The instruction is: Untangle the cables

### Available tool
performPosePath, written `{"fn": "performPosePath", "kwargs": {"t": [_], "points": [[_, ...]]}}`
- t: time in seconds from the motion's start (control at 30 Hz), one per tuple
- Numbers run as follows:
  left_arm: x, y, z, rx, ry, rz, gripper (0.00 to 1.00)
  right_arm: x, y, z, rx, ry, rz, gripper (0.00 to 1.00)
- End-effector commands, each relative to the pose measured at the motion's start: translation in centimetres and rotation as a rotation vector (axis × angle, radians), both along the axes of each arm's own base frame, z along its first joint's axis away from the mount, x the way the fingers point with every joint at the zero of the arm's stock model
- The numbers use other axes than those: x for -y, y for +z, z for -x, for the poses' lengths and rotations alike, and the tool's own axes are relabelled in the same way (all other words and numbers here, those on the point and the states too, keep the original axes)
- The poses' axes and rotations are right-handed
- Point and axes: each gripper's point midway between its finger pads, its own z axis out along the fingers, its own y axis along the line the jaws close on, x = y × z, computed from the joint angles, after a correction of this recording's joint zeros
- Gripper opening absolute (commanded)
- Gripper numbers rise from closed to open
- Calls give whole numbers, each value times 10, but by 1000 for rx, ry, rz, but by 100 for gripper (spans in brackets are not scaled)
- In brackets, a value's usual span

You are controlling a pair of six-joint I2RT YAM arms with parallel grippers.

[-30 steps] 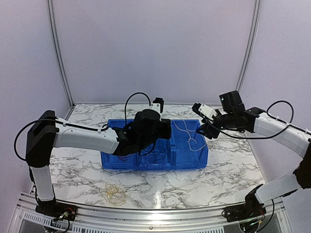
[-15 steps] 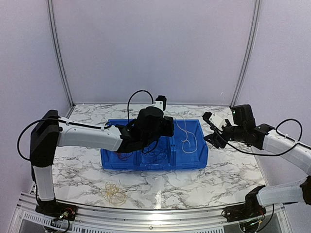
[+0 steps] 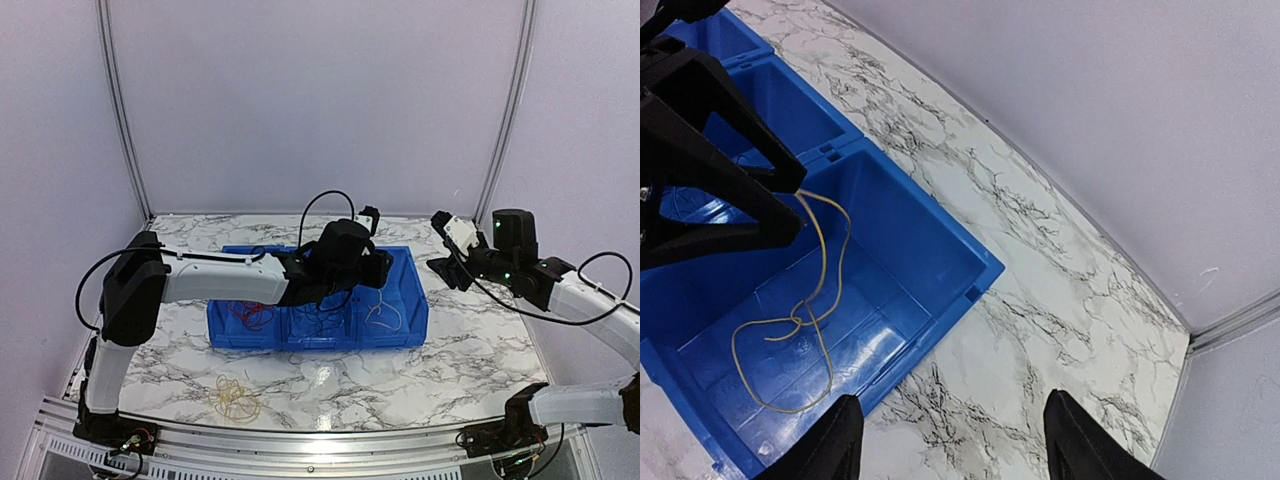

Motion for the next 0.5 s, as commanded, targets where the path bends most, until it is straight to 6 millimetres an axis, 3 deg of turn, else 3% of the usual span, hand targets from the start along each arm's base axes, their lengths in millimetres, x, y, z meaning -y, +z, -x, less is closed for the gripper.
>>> {"fn": "performPosePath", "kwargs": {"t": [0.0, 0.2, 0.23, 0.37, 0.47], "points": [[-15, 10, -2, -3, 21, -61, 46, 5, 7, -2, 27, -23, -21, 62], [-51, 27, 11, 17, 26, -114, 52, 1, 7, 0, 24, -2, -25, 62], [-59, 37, 17, 21, 20, -107, 53, 0, 7, 1, 24, 7, -24, 62], [-108, 35, 44, 1, 52, -139, 53, -6, 4, 8, 11, 61, -27, 61], [-157, 19, 62, -39, 122, -183, 53, -12, 1, 12, -5, 99, -32, 61]]}}
